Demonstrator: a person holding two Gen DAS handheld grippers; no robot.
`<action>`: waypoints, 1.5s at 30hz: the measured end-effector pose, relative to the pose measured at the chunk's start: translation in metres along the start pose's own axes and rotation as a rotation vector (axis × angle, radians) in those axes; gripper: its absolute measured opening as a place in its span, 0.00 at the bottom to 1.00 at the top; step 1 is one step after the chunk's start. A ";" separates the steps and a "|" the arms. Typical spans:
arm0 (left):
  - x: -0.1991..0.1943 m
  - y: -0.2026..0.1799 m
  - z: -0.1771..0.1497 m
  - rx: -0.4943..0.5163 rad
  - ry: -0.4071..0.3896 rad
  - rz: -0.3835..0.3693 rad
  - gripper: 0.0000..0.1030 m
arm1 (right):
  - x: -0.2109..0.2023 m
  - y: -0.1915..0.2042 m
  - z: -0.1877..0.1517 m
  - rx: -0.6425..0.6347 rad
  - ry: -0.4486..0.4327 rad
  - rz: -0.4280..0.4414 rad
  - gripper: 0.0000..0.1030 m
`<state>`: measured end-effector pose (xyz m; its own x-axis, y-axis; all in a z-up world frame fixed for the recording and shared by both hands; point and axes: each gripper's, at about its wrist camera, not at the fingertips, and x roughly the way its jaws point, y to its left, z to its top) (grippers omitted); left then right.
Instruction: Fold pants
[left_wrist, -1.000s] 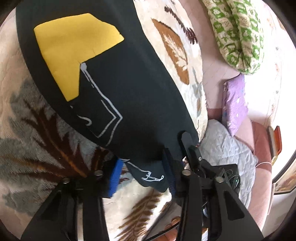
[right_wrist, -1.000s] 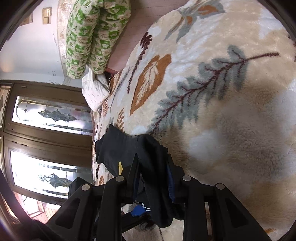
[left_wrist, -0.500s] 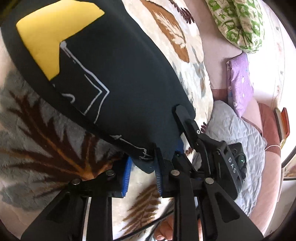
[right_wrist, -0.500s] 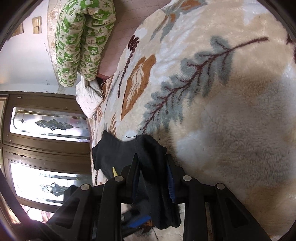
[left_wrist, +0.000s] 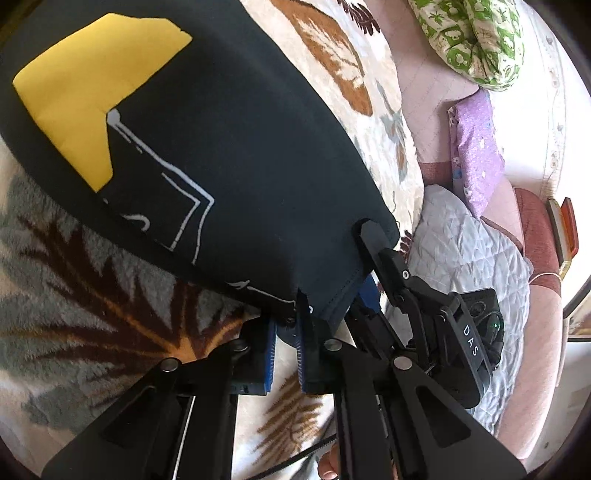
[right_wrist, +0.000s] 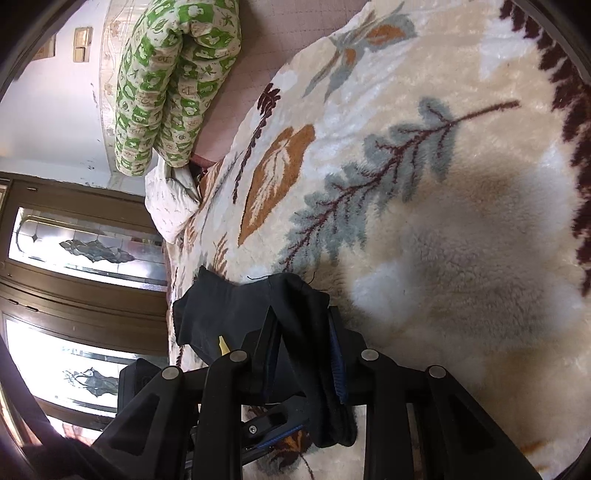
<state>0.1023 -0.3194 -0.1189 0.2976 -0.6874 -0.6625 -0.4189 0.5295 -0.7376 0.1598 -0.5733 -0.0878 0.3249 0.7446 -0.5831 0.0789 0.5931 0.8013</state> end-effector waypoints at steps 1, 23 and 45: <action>-0.004 0.003 -0.002 -0.001 0.005 -0.004 0.07 | -0.003 0.003 -0.001 -0.004 -0.005 -0.019 0.24; -0.048 0.003 0.022 -0.069 0.077 -0.107 0.07 | -0.004 0.068 -0.002 -0.066 0.013 -0.103 0.20; -0.133 0.071 0.083 -0.188 0.006 -0.154 0.07 | 0.113 0.171 -0.009 -0.140 0.134 -0.103 0.21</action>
<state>0.1037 -0.1493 -0.0939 0.3658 -0.7561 -0.5427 -0.5216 0.3164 -0.7923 0.2011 -0.3848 -0.0175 0.1928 0.7062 -0.6812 -0.0297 0.6981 0.7153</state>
